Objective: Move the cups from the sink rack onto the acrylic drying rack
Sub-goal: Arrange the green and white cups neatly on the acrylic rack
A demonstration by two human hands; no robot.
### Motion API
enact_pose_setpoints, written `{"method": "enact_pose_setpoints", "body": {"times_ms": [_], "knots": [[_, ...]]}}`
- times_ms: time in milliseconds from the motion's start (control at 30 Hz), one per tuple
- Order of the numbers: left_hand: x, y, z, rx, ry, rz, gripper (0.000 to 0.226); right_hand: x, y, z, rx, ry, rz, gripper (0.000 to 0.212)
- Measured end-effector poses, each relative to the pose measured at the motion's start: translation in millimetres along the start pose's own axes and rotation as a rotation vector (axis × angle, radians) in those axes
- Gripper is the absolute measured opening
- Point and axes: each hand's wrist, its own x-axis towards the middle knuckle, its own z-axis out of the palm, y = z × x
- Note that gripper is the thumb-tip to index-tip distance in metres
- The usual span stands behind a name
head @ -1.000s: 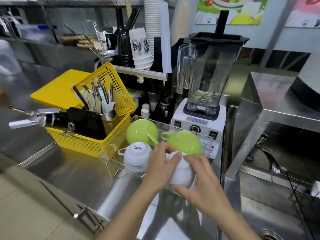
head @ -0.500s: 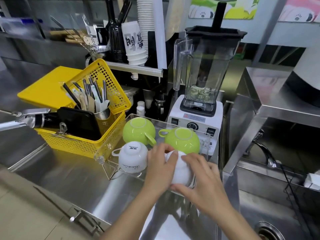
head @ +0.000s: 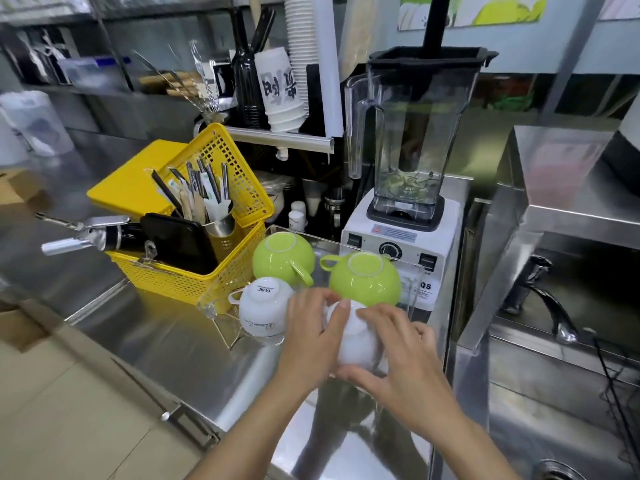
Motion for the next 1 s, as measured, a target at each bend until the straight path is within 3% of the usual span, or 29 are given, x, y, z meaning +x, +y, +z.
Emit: {"method": "enact_pose_setpoints", "body": {"times_ms": [167, 333, 567, 700, 833, 1000], "knots": [[4.8, 3.1, -25.8, 0.036, 0.142, 0.079, 0.033, 0.7, 8.5, -8.0, 0.193, 0.081, 0.053, 0.062], [27.0, 9.1, -58.7, 0.047, 0.146, 0.093, 0.022, 5.7, 19.3, -23.4, 0.235, 0.137, 0.17, 0.051], [76.2, 2.2, -91.7, 0.056, 0.118, 0.115, 0.012, 32.3, 18.6, -43.9, 0.251, 0.153, 0.208, 0.019], [102.8, -17.4, -101.0, 0.081, 0.028, 0.158, 0.016, 59.0, -0.2, -43.3, 0.18, 0.132, 0.173, 0.011], [126.7, -39.5, -107.2, 0.159, -0.18, 0.28, 0.027, 95.3, -25.7, -27.0, -0.026, 0.073, 0.102, 0.009], [152.3, -72.4, -116.1, 0.266, -0.356, 0.365, 0.026, 132.4, -57.6, 0.2, -0.299, -0.146, 0.086, 0.02]]}}
